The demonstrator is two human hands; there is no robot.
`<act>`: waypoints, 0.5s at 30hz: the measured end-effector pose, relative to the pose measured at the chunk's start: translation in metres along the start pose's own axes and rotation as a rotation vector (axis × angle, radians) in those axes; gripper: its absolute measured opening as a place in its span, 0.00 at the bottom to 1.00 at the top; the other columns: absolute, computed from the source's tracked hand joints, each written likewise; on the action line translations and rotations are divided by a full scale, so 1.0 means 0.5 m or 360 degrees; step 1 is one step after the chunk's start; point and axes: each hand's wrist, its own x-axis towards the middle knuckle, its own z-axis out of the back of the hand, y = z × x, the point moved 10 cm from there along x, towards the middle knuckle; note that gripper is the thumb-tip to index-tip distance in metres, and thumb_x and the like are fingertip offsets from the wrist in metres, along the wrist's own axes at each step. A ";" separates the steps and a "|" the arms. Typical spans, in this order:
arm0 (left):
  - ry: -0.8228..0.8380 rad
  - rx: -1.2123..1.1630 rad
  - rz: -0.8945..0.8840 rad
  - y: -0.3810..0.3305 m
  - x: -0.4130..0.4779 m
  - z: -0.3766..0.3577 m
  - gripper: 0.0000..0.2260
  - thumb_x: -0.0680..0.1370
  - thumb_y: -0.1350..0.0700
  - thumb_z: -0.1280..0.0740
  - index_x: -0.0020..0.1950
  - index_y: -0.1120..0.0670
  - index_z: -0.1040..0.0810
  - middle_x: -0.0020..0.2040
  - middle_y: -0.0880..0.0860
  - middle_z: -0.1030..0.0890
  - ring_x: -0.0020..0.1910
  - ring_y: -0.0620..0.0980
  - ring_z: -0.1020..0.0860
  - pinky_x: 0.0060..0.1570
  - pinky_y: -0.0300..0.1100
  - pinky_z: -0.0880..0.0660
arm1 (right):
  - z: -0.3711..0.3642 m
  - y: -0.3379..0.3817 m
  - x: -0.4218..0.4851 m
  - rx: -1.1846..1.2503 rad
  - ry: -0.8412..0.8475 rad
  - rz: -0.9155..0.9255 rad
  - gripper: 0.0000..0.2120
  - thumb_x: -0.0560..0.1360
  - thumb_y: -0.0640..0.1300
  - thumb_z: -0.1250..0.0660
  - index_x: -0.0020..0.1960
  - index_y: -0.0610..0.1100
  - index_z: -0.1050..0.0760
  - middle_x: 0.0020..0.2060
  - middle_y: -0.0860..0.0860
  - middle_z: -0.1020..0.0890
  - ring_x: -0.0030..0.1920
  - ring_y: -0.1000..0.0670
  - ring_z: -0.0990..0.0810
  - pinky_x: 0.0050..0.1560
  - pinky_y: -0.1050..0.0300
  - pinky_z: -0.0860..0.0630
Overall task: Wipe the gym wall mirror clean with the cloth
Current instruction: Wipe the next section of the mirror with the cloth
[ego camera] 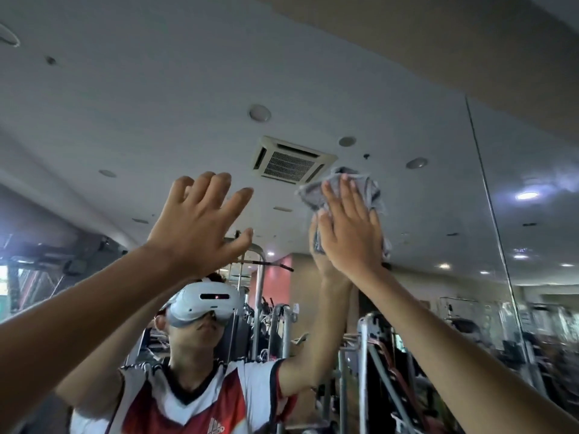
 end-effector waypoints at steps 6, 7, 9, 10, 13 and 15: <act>-0.0005 -0.0045 0.0149 0.031 0.018 -0.012 0.28 0.76 0.37 0.46 0.71 0.50 0.29 0.68 0.59 0.29 0.71 0.60 0.34 0.66 0.56 0.44 | -0.010 -0.018 -0.128 -0.0036 0.0074 0.0787 0.26 0.83 0.53 0.53 0.81 0.54 0.46 0.81 0.52 0.46 0.80 0.51 0.48 0.73 0.45 0.39; -0.0004 -0.0051 0.0186 0.036 0.016 -0.014 0.29 0.77 0.37 0.47 0.73 0.50 0.31 0.72 0.61 0.31 0.75 0.61 0.37 0.70 0.55 0.47 | -0.005 -0.055 -0.124 -0.0012 0.0081 0.0764 0.26 0.83 0.54 0.53 0.80 0.54 0.46 0.81 0.52 0.45 0.80 0.52 0.47 0.72 0.45 0.38; 0.0013 -0.0038 0.0238 0.040 0.015 -0.021 0.32 0.77 0.36 0.48 0.76 0.51 0.35 0.78 0.62 0.38 0.79 0.60 0.43 0.73 0.54 0.53 | 0.004 -0.130 -0.080 0.0030 0.0054 0.0529 0.25 0.83 0.56 0.56 0.80 0.55 0.46 0.80 0.53 0.45 0.80 0.53 0.48 0.73 0.46 0.40; 0.0020 -0.0028 0.0258 0.040 0.015 -0.023 0.34 0.77 0.35 0.49 0.78 0.52 0.37 0.79 0.63 0.41 0.80 0.59 0.46 0.74 0.54 0.54 | 0.006 -0.159 -0.043 0.0028 0.0033 0.0359 0.26 0.83 0.56 0.57 0.80 0.55 0.46 0.80 0.53 0.45 0.80 0.53 0.49 0.74 0.45 0.40; 0.0047 -0.0026 0.0297 0.044 0.017 -0.028 0.38 0.77 0.33 0.52 0.82 0.54 0.45 0.81 0.62 0.49 0.81 0.57 0.51 0.76 0.57 0.55 | 0.014 -0.168 0.092 0.0004 -0.0043 -0.0076 0.29 0.81 0.57 0.59 0.80 0.53 0.47 0.80 0.53 0.48 0.80 0.54 0.51 0.77 0.41 0.44; 0.0066 -0.0027 0.0304 0.047 0.014 -0.031 0.39 0.77 0.33 0.53 0.82 0.54 0.49 0.82 0.60 0.53 0.81 0.56 0.54 0.77 0.57 0.55 | 0.014 -0.113 0.156 -0.0018 -0.0011 -0.0195 0.27 0.83 0.55 0.56 0.81 0.53 0.49 0.81 0.53 0.50 0.80 0.53 0.53 0.79 0.43 0.49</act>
